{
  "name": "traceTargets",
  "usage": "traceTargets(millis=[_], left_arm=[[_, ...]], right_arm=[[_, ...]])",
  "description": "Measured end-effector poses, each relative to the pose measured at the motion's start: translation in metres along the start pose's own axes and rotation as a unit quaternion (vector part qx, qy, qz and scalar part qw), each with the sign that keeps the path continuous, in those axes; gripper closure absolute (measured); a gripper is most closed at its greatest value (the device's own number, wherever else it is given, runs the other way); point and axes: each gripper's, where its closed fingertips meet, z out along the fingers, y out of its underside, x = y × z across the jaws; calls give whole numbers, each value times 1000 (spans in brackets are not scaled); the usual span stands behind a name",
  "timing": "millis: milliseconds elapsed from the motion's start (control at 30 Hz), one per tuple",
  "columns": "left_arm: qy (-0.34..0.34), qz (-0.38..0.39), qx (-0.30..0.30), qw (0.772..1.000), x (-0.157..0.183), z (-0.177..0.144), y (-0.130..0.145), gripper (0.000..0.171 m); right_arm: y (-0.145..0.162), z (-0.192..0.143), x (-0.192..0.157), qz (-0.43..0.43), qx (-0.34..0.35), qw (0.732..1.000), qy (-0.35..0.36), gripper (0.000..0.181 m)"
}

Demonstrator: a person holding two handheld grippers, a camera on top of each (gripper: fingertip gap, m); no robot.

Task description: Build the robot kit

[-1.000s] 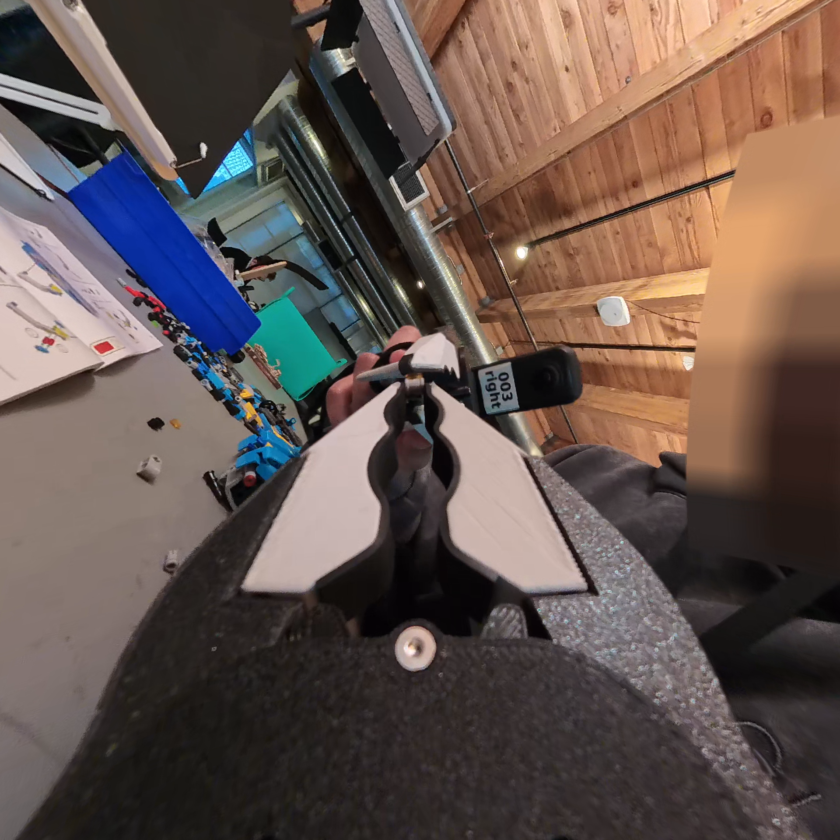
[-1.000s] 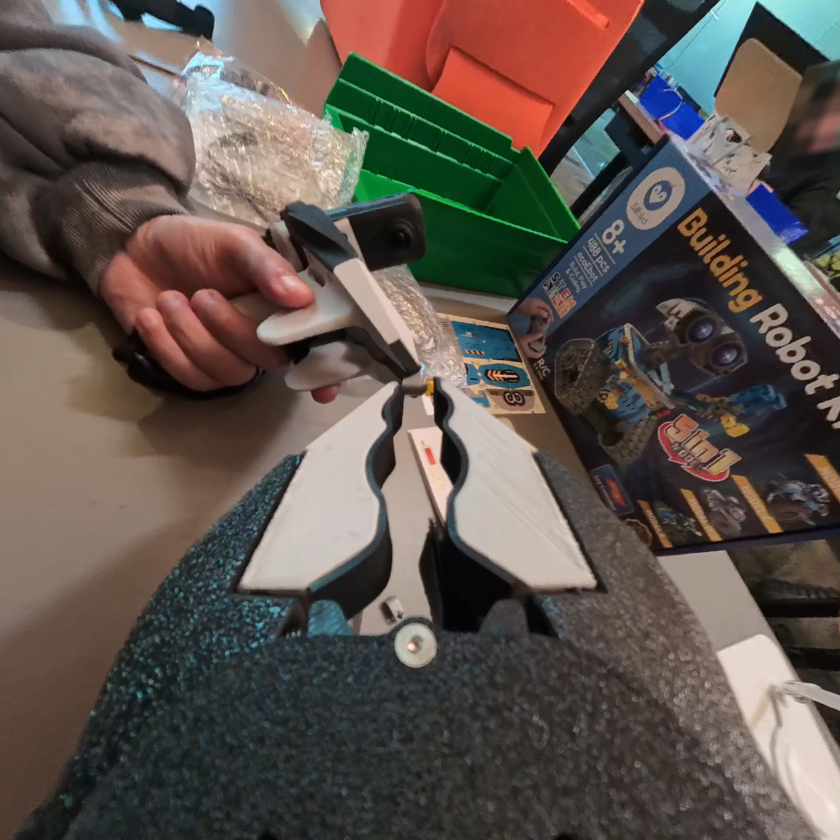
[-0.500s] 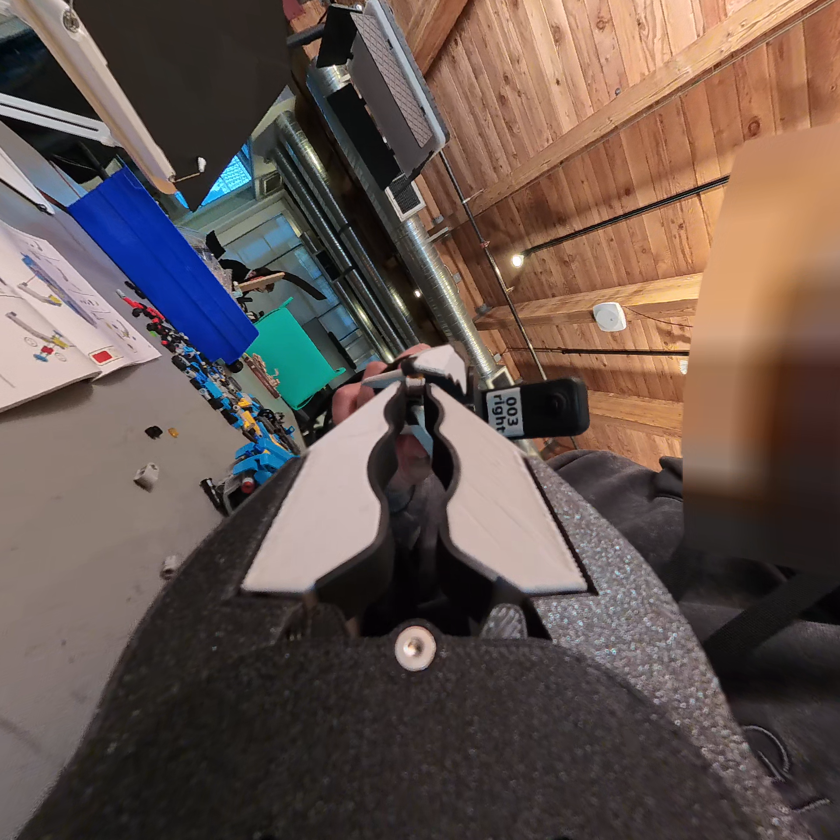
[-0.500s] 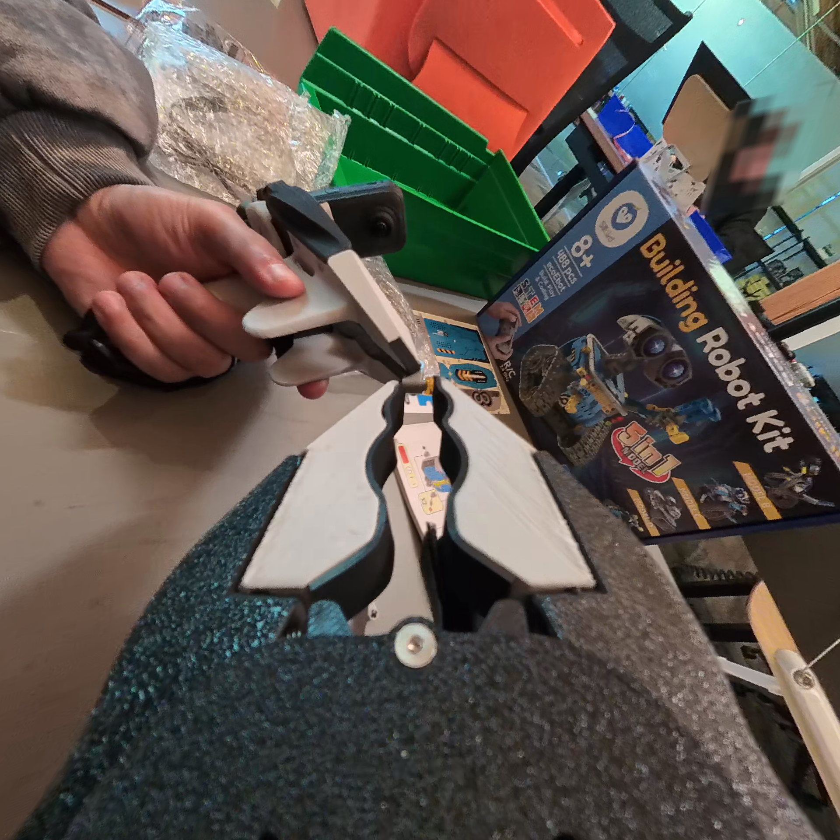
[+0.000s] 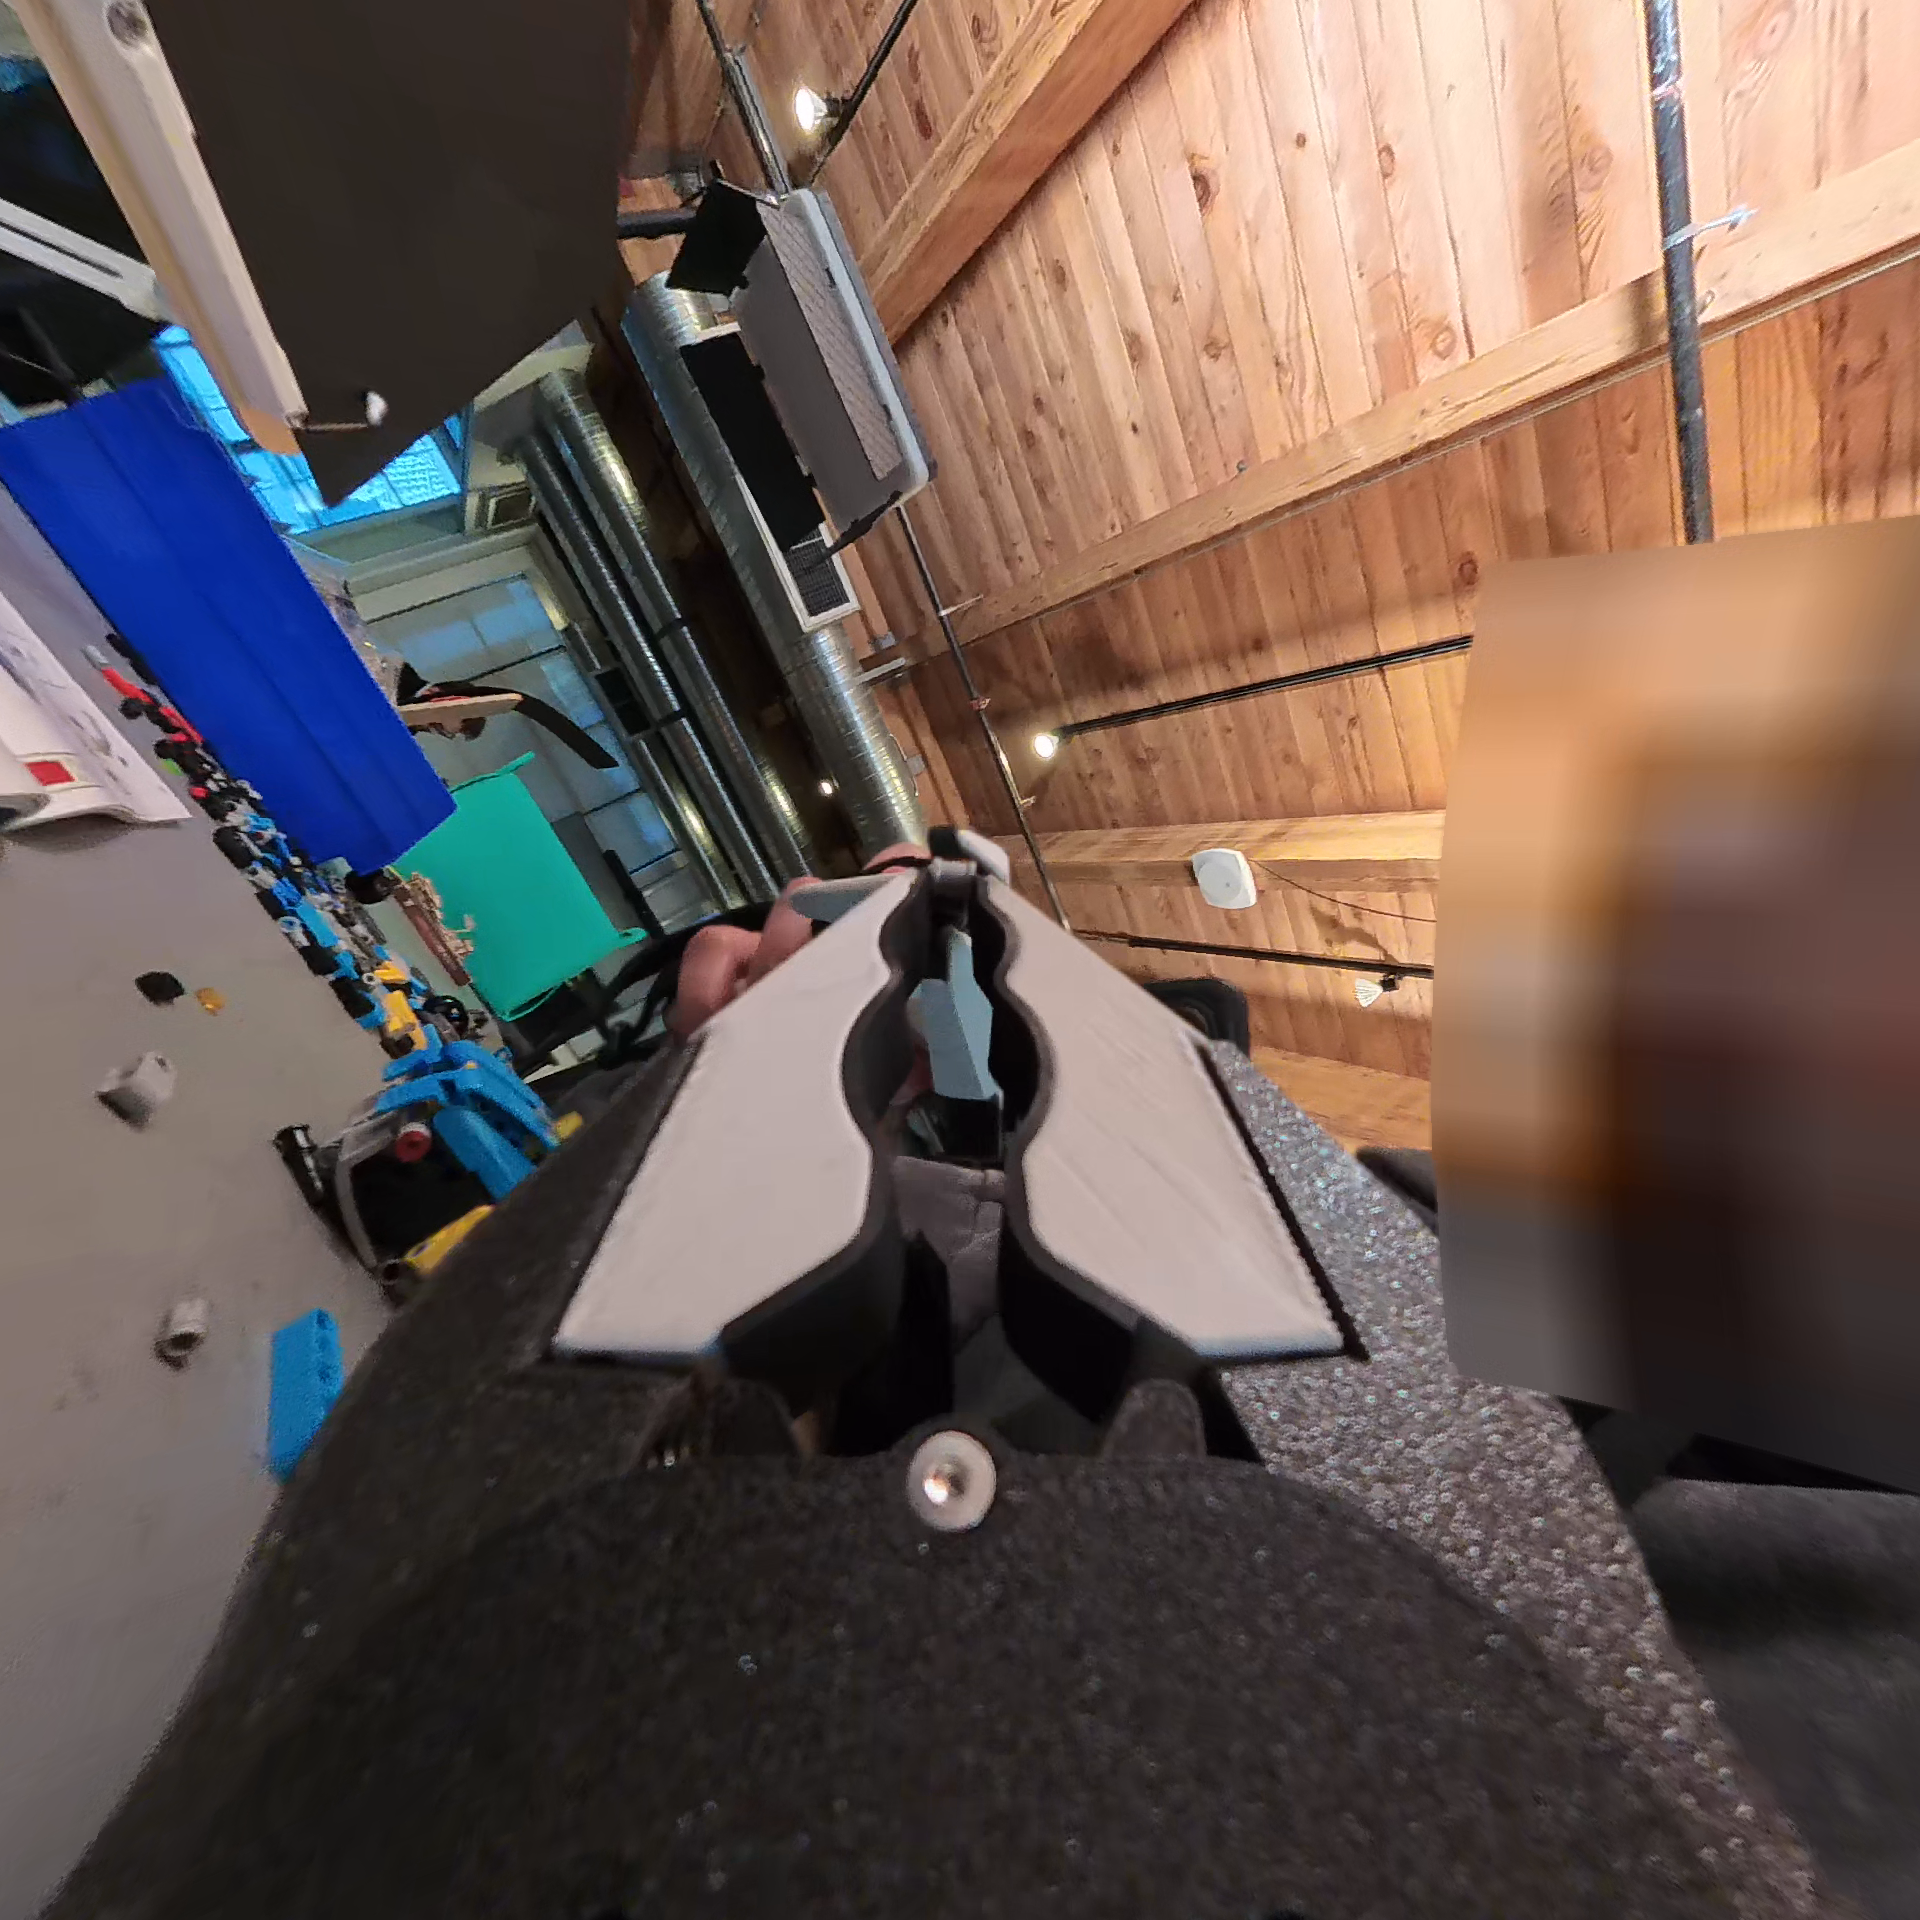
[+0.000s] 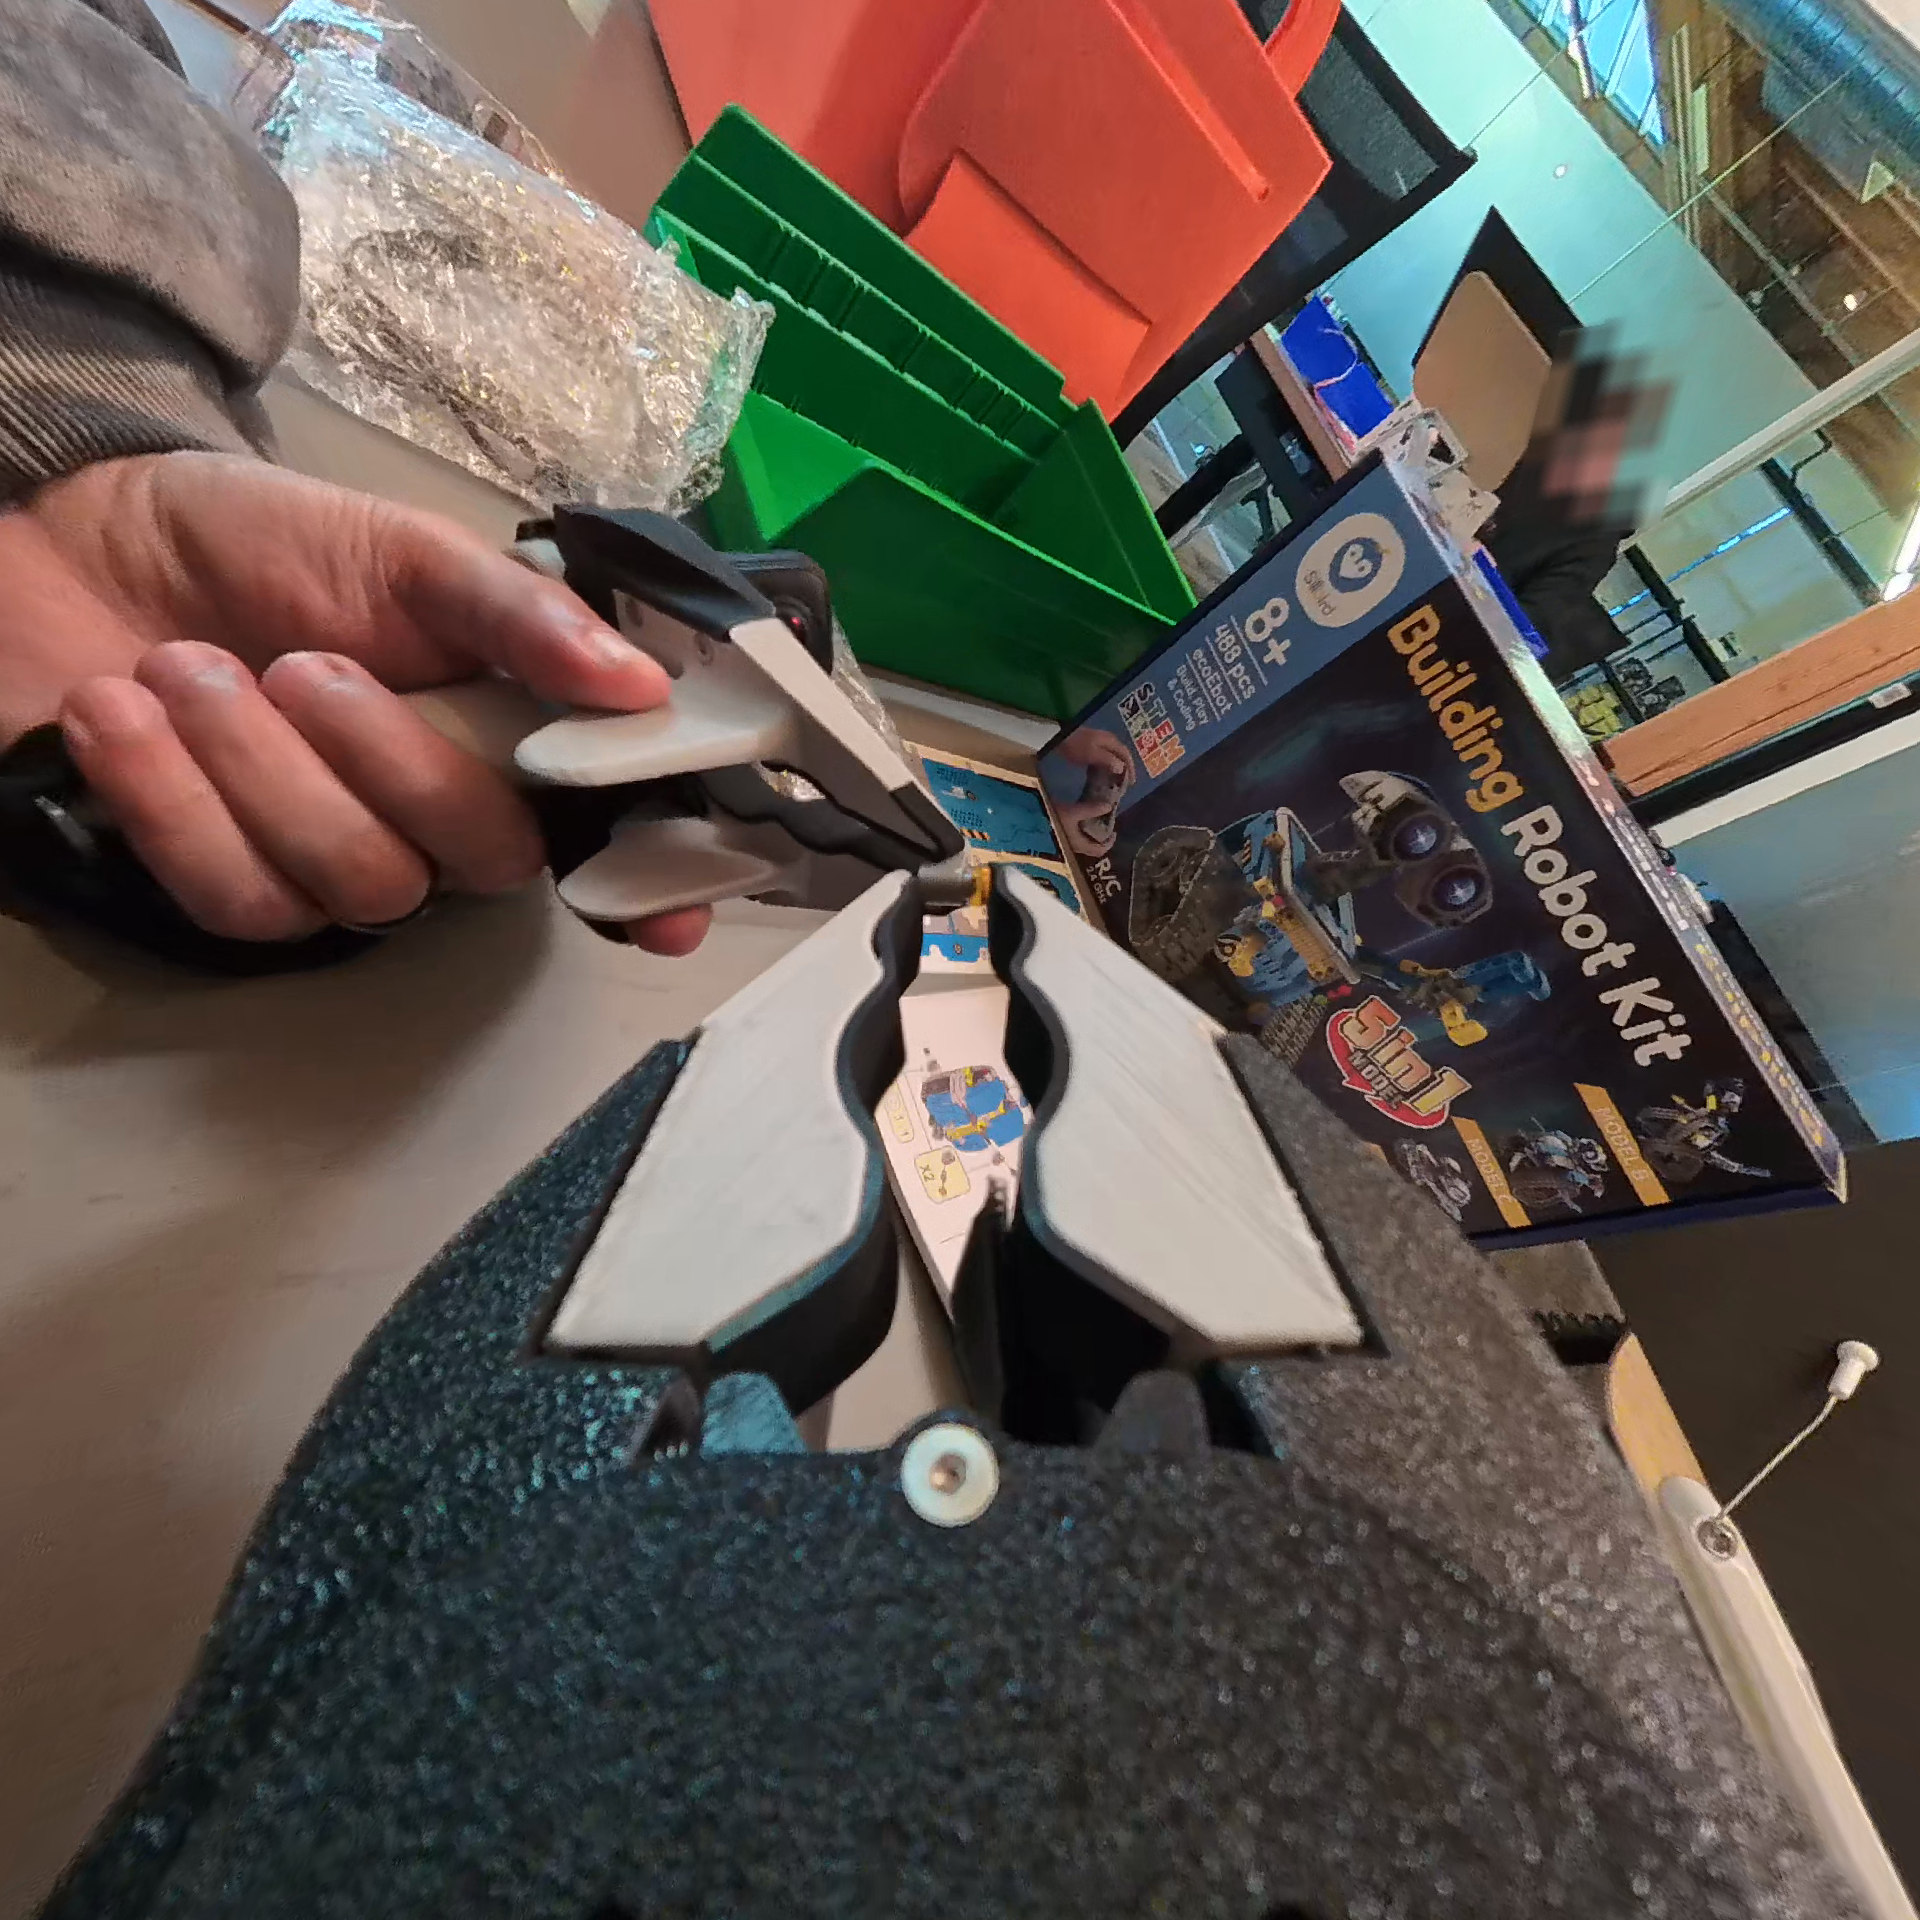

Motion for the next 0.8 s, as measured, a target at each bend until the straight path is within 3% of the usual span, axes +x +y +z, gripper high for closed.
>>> traceTargets(millis=[233,800], left_arm=[[-14,15,-12,1000,-2,0,0,165],[-34,16,-11,999,-9,-3,-1,165]], right_arm=[[3,1,1,25,-2,1000,-12,169],[9,3,0,-23,-28,999,7,170]])
